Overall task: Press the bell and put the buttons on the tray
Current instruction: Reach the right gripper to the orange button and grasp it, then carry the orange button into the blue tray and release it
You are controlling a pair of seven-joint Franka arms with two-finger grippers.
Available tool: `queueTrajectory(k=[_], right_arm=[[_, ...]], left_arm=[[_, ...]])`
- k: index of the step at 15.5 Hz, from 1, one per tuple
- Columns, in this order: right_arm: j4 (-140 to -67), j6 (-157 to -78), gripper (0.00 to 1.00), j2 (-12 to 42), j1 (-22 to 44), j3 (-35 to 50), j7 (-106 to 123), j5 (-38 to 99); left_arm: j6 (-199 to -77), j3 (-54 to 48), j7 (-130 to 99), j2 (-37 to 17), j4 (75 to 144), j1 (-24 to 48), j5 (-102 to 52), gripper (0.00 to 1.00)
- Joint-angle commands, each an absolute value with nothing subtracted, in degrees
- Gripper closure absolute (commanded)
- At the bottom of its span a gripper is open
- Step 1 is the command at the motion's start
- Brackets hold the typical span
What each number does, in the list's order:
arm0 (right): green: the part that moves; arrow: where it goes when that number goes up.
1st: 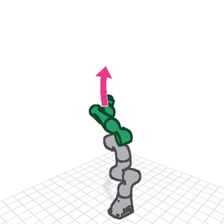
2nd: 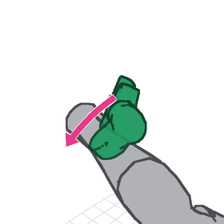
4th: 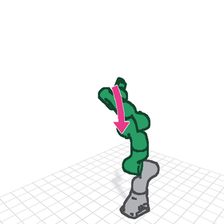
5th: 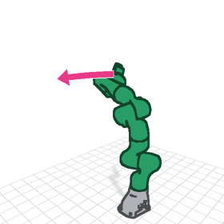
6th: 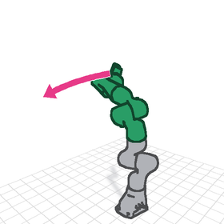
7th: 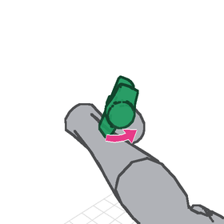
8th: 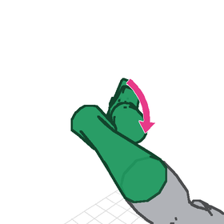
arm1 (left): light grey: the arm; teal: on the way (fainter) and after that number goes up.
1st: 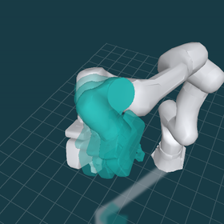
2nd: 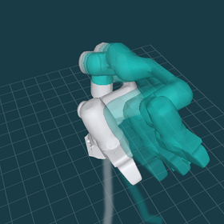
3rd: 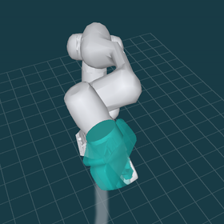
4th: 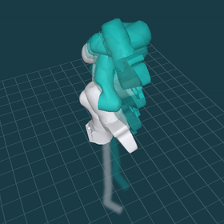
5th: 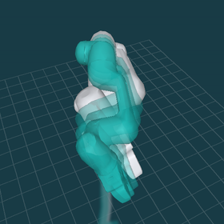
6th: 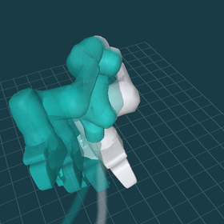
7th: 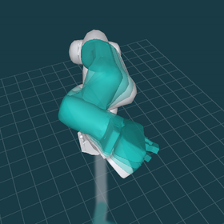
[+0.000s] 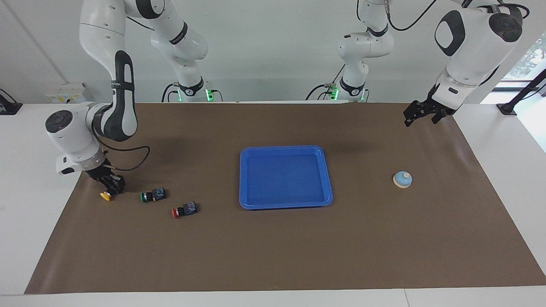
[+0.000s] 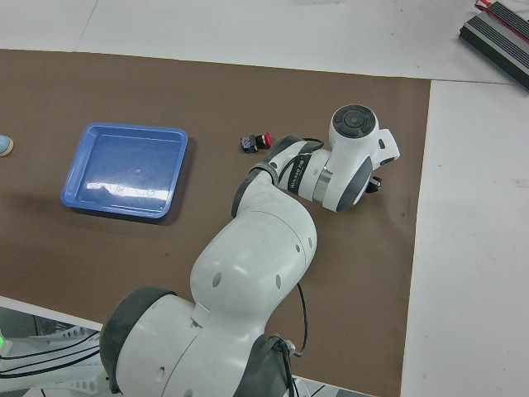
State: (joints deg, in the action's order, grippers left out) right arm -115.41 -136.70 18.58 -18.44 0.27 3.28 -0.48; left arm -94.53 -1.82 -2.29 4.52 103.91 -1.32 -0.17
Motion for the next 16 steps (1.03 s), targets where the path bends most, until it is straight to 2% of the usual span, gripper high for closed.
queueTrajectory(k=[1, 4, 8, 11, 16], right_arm=[[-111.2, -127.14, 1.0, 16.8, -15.75, 1.23, 5.8, -1.05], [-107.76, -118.85, 1.0, 14.07, -9.69, 1.32, 5.54, -0.36], [-105.66, -113.22, 1.0, 11.86, 3.56, 3.07, -5.93, -0.09], [-103.89, -113.81, 1.0, 12.22, 14.73, 3.08, -10.63, -0.18], [-104.68, -116.54, 1.0, 14.4, 24.16, 3.25, -14.05, 3.24]], left_arm=[[-94.75, -1.14, -2.46, 5.45, 103.54, -0.79, -0.35, 0.0], [-94.66, -1.14, -2.46, 5.71, 103.53, -0.79, -0.35, 0.0], [-94.66, -1.14, -2.46, 5.71, 103.54, -0.79, -0.35, 0.0], [-94.66, -1.14, -2.46, 5.71, 103.54, -0.79, -0.35, 0.0], [-94.66, -1.14, -2.46, 5.71, 103.54, -0.79, -0.35, 0.0]])
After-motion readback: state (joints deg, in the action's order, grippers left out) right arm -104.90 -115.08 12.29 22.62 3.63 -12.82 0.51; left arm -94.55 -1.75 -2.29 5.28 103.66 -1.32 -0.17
